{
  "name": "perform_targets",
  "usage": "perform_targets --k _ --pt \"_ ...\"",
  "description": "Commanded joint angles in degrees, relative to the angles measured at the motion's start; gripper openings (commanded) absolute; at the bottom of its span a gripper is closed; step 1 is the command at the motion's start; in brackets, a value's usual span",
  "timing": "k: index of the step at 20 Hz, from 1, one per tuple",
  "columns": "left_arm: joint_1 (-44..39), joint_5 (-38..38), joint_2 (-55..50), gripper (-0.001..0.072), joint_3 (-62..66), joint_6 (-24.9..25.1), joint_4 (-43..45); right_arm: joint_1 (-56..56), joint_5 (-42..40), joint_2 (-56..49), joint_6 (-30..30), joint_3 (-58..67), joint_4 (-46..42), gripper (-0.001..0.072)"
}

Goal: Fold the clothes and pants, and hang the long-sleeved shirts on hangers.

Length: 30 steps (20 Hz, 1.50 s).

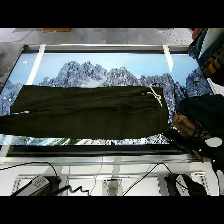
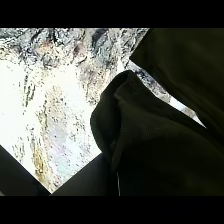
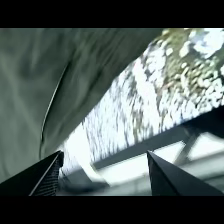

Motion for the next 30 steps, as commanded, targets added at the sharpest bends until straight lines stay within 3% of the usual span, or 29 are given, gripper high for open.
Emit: perform_targets --k 1,5,7,10,12,14,18,23,24,27,30 --pt "0.00 0.00 0.02 0.0018 0.04 -0.31 -0.31 0.02 -14.29 -1.36 2.38 -3.69 6.54 0.0590" --pt "0.00 -0.02 0.02 0.0018 0.04 -0.31 -0.72 0.02 -19.54 -9.33 2.36 -3.69 11.45 0.0545" --pt "0.00 -0.04 0.02 0.0018 0.04 -0.31 -0.72 0.55 -21.18 -12.79 -0.35 -3.65 14.56 0.0540" --pt "0.00 -0.44 0.02 0.0018 0.04 -0.31 -0.72 3.78 -22.53 -15.58 -2.10 -2.64 16.59 0.0336" --pt "0.00 -0.48 0.02 0.0018 0.04 -0.31 -0.70 6.05 -25.35 -15.74 -2.75 -2.01 17.05 0.0309" --pt "0.00 -1.57 0.04 0.0018 0.04 -0.31 -0.68 6.97 -25.31 -15.69 -2.99 -0.87 16.92 0.0038" --pt "0.09 -4.63 0.68 0.0017 0.07 -0.33 1.14 6.84 -16.90 -11.76 -1.66 2.82 7.74 0.0030" --pt "1.29 -5.01 4.48 0.0017 0.07 -2.01 4.07 4.63 -9.57 4.22 18.88 3.63 -16.65 0.0030" --pt "1.90 -5.01 5.29 0.0017 0.07 -2.01 4.13 2.34 -6.82 7.98 19.98 3.63 -19.89 0.0030" --pt "3.72 -5.55 7.10 0.0017 0.07 -2.03 4.46 -5.84 0.92 18.49 19.78 3.74 -21.94 0.0030" --pt "3.96 -5.49 7.56 0.0016 0.07 -2.01 4.42 -8.00 5.18 26.23 19.50 4.04 -17.75 0.0029"
